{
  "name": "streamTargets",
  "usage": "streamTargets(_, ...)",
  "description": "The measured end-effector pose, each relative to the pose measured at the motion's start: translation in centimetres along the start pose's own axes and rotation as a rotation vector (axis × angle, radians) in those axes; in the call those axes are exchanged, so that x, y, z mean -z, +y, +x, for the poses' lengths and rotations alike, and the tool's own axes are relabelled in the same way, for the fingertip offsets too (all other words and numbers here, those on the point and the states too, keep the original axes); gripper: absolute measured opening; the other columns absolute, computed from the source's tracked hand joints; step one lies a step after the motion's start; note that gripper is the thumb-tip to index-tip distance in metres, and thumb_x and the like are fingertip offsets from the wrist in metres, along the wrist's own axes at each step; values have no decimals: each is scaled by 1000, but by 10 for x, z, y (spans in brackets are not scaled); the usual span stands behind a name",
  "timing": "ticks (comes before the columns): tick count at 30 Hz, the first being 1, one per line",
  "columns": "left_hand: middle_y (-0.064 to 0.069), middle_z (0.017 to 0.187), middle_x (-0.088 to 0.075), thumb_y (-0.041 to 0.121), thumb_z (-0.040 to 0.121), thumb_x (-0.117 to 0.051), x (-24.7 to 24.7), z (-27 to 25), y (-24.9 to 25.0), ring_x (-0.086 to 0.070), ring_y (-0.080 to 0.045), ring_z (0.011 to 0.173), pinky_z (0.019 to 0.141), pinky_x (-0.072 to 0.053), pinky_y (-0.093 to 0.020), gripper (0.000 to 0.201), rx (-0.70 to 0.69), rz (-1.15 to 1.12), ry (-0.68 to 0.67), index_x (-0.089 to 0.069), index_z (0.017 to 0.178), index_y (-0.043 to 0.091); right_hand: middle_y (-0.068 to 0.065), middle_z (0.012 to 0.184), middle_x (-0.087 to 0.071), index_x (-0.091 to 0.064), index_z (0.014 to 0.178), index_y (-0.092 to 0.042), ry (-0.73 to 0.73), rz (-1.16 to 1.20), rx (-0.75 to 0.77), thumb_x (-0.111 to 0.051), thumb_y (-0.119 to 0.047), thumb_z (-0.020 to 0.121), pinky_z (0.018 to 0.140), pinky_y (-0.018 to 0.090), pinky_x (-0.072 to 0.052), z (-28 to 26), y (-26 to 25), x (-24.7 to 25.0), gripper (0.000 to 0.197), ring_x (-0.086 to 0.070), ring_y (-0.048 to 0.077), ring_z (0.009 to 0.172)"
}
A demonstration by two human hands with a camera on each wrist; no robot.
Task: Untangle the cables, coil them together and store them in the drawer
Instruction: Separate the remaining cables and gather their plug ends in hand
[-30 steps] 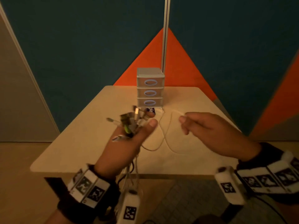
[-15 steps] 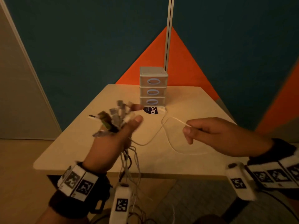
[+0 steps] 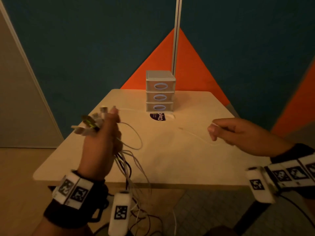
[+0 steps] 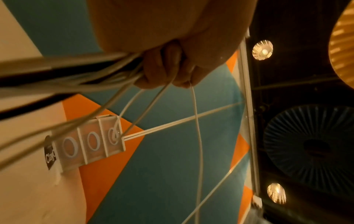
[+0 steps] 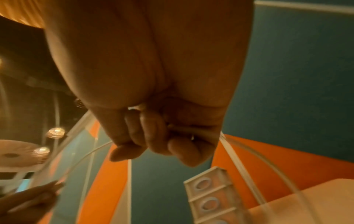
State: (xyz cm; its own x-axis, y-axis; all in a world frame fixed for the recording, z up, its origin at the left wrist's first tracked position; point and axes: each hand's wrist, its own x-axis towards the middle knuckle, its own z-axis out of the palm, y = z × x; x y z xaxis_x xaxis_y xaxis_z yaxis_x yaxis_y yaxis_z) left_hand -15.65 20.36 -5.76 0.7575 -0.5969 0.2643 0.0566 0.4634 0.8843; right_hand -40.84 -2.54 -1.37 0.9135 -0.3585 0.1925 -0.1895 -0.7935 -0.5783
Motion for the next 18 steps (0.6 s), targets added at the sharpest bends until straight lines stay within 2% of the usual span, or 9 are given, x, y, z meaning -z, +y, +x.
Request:
streamTargets(4, 9, 55, -23, 42, 99, -57, 26, 17, 7, -17, -6, 44, 39, -16, -21, 29, 11, -140, 167, -53, 75, 26, 1, 65, -47, -64, 80, -27, 131, 24, -246, -40, -56, 95, 66, 35, -43, -21, 45, 13, 41, -48, 11, 59)
streamTargets(6, 8, 55, -24, 44, 97, -58, 33, 21, 6, -16, -6, 45, 42, -14, -24, 29, 28, -163, 201, -53, 74, 27, 5, 68, -47, -61, 76, -24, 123, 148, -365, -40, -57, 95, 69, 38, -43, -36, 53, 11, 43, -49, 14, 60)
streamTargets(7, 8, 55, -24, 45, 97, -58, 34, 21, 6, -16, -7, 45, 43, -12, -25, 30, 37, -163, 197, -53, 74, 27, 6, 68, -46, -58, 76, -19, 97, 278, -401, -42, -57, 95, 69, 40, -43, -44, 55, 7, 45, -48, 19, 62)
streamTargets(9, 7, 57, -21, 44, 98, -57, 31, 20, 4, -14, -8, 46, 43, -11, -26, 30, 53, -146, 173, -53, 74, 26, 8, 65, -38, -54, 74, -13, 8, 610, -446, -51, -54, 94, 65, 41, -43, -55, 52, -9, 46, -40, 25, 58)
streamTargets(11, 6, 59, -19, 43, 99, -56, 21, 17, 1, -14, -8, 46, 42, -11, -26, 30, 63, -123, 135, -53, 76, 25, 6, 60, -28, -52, 72, -13, -164, 926, -461, -61, -48, 94, 55, 33, -39, -61, 44, -29, 42, -31, 20, 50)
streamTargets(13, 6, 58, -20, 43, 100, -55, 8, 13, -3, -15, -8, 46, 43, -11, -27, 29, 72, -95, 94, -53, 79, 23, 3, 59, -27, -52, 75, -14, -348, 1129, -401, -56, -39, 97, 52, 29, -33, -60, 33, -49, 33, -26, 15, 47)
streamTargets(16, 6, 57, -20, 41, 100, -56, -13, 4, -9, -13, -11, 48, 45, -10, -29, 28, 86, -49, 29, -54, 81, 21, -1, 58, -31, -49, 81, -14, -527, 1239, -306, -41, -31, 107, 52, 29, -30, -51, 14, -70, 32, -26, 13, 47)
streamTargets(18, 4, 58, -18, 41, 100, -56, -25, -4, -12, -8, -14, 52, 46, -9, -30, 28, 108, -15, -30, -54, 81, 20, -2, 56, -33, -49, 79, -16, -565, 1174, -298, -38, -31, 106, 53, 27, -37, -44, 4, -82, 33, -30, 12, 46)
